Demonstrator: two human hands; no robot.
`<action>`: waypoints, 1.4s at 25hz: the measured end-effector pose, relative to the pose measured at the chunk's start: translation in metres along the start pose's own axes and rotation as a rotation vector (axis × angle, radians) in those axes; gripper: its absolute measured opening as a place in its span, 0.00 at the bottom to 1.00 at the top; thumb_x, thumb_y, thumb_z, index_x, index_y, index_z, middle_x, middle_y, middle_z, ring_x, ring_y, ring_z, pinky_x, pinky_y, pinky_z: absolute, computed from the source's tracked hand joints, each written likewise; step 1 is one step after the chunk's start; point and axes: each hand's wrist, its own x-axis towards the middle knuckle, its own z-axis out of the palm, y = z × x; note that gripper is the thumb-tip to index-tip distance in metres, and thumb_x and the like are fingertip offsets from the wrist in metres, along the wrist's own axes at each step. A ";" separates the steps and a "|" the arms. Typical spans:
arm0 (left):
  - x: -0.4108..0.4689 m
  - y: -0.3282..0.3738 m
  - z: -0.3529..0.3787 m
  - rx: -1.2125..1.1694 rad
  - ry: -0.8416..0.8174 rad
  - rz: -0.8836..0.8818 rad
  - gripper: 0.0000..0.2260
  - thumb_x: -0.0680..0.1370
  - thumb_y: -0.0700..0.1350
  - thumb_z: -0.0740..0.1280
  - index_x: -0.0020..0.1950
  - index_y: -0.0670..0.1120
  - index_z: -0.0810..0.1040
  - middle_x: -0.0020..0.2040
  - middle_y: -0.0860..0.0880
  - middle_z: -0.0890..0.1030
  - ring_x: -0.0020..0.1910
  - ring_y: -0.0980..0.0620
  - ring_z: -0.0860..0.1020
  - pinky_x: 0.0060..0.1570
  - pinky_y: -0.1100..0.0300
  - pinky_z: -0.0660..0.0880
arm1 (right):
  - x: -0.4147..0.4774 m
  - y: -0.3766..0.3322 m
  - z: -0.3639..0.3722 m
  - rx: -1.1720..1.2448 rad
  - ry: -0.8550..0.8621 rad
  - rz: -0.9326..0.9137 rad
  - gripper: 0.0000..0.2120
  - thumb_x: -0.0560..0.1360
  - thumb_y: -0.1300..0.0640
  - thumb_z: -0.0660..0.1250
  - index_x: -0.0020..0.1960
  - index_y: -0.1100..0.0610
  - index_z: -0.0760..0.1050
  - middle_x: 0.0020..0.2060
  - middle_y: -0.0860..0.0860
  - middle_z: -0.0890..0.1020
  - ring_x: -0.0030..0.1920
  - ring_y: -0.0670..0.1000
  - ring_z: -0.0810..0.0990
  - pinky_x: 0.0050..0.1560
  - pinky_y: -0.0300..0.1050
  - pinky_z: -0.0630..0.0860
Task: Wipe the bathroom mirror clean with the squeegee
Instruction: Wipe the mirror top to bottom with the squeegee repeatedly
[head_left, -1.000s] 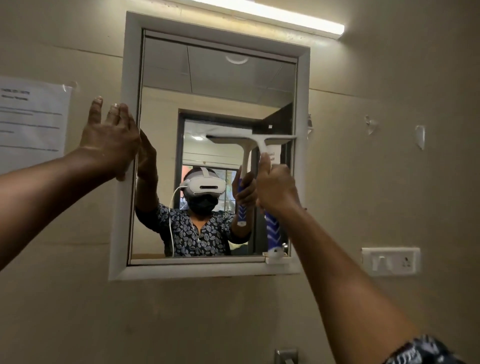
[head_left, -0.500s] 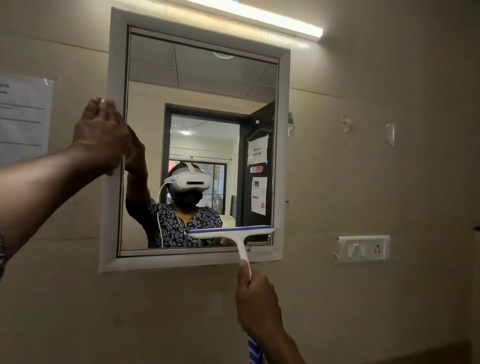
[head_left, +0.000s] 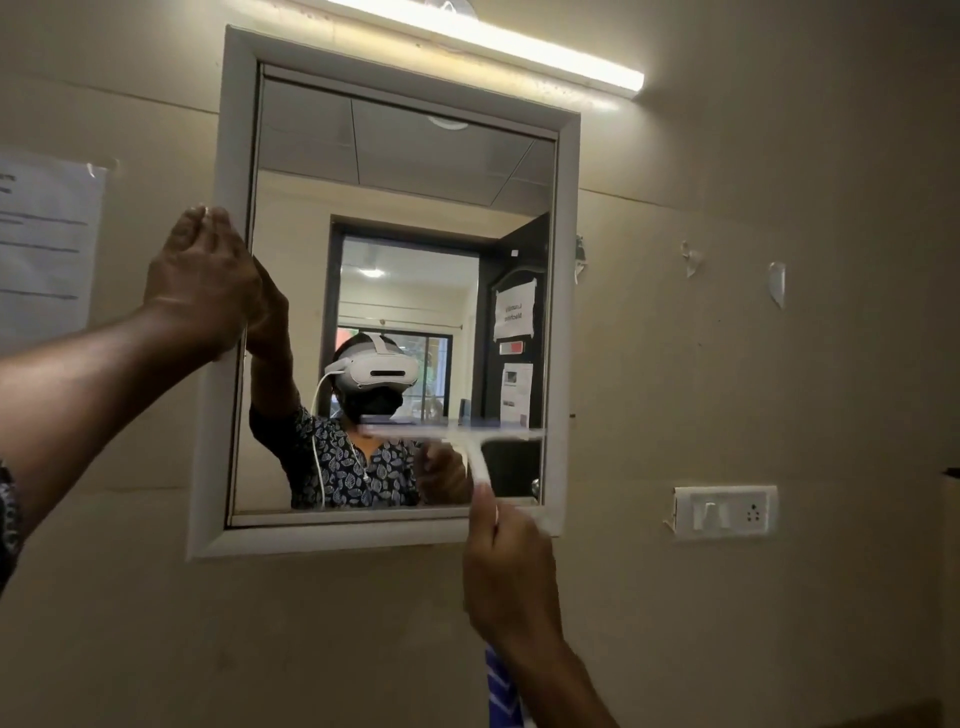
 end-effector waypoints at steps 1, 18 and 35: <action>0.004 0.001 0.002 0.035 -0.023 -0.013 0.46 0.70 0.46 0.73 0.74 0.31 0.47 0.76 0.34 0.51 0.76 0.40 0.51 0.75 0.50 0.44 | 0.018 -0.023 -0.005 0.045 0.026 -0.097 0.23 0.79 0.42 0.48 0.33 0.52 0.70 0.24 0.48 0.71 0.21 0.42 0.70 0.20 0.33 0.67; 0.016 -0.001 0.016 0.237 -0.074 0.060 0.39 0.76 0.45 0.66 0.75 0.34 0.44 0.76 0.35 0.47 0.77 0.42 0.49 0.74 0.52 0.41 | 0.229 -0.202 -0.008 0.073 0.249 -0.314 0.19 0.81 0.45 0.49 0.42 0.58 0.69 0.30 0.50 0.72 0.31 0.47 0.73 0.33 0.41 0.69; 0.011 -0.005 0.021 0.214 -0.091 0.049 0.50 0.71 0.54 0.71 0.75 0.36 0.38 0.77 0.37 0.42 0.77 0.42 0.44 0.72 0.52 0.38 | 0.051 -0.019 0.084 0.003 0.023 -0.135 0.29 0.71 0.32 0.37 0.50 0.45 0.70 0.39 0.45 0.78 0.38 0.42 0.77 0.37 0.36 0.76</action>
